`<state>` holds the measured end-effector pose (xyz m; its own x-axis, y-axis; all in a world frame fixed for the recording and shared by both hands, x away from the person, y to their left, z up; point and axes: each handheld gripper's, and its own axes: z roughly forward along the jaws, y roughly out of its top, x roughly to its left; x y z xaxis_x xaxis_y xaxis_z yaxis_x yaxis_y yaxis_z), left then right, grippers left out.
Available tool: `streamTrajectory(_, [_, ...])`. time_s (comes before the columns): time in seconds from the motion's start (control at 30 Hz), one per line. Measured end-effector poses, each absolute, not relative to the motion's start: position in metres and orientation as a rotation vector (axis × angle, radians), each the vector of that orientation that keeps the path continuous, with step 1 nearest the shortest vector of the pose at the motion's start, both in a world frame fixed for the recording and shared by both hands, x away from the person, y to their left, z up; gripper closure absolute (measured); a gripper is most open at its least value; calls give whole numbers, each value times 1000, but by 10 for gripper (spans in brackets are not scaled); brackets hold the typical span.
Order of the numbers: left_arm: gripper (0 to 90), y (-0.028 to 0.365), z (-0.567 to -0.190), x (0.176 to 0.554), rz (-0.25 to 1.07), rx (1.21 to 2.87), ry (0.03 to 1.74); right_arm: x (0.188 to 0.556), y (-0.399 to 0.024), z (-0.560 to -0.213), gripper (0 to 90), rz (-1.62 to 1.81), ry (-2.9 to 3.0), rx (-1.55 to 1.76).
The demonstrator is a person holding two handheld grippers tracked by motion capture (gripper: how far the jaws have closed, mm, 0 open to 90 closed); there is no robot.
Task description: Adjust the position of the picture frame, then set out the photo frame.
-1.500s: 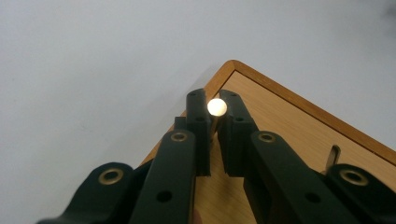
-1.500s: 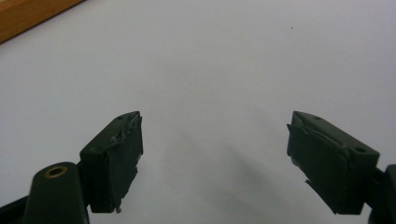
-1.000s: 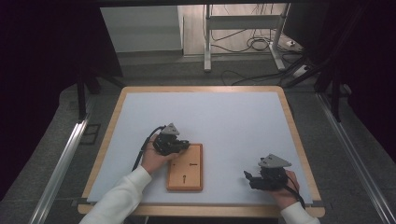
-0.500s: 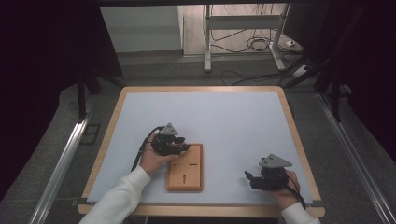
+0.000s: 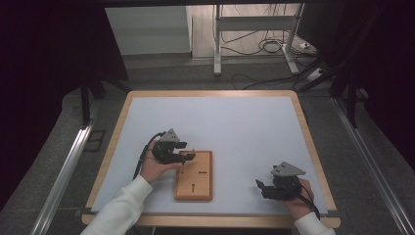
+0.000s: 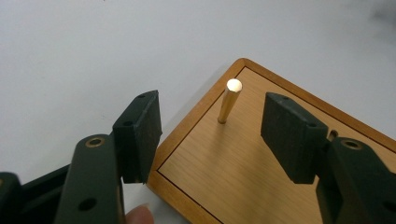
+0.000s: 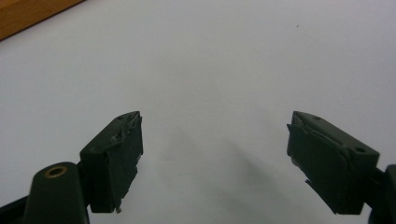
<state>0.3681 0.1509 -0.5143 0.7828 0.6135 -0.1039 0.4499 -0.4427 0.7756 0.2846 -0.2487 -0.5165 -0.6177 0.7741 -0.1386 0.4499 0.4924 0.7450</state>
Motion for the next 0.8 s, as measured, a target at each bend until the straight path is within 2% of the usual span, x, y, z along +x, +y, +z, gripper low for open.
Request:
streamTrajectory(0.3, [378,152,-515,370,233,2117,786,284,-247,-516,189,947,2276,997])
streamTrajectory(0.57, [423,147,-520,374,232,2138,767,284,-246,-516,189,943,2279,992])
streamTrajectory(0.77, [517,144,-520,378,239,2140,751,284,-244,-517,189,939,2284,986])
streamTrajectory(0.8, [559,144,-520,379,240,2139,749,284,-243,-517,189,939,2287,982])
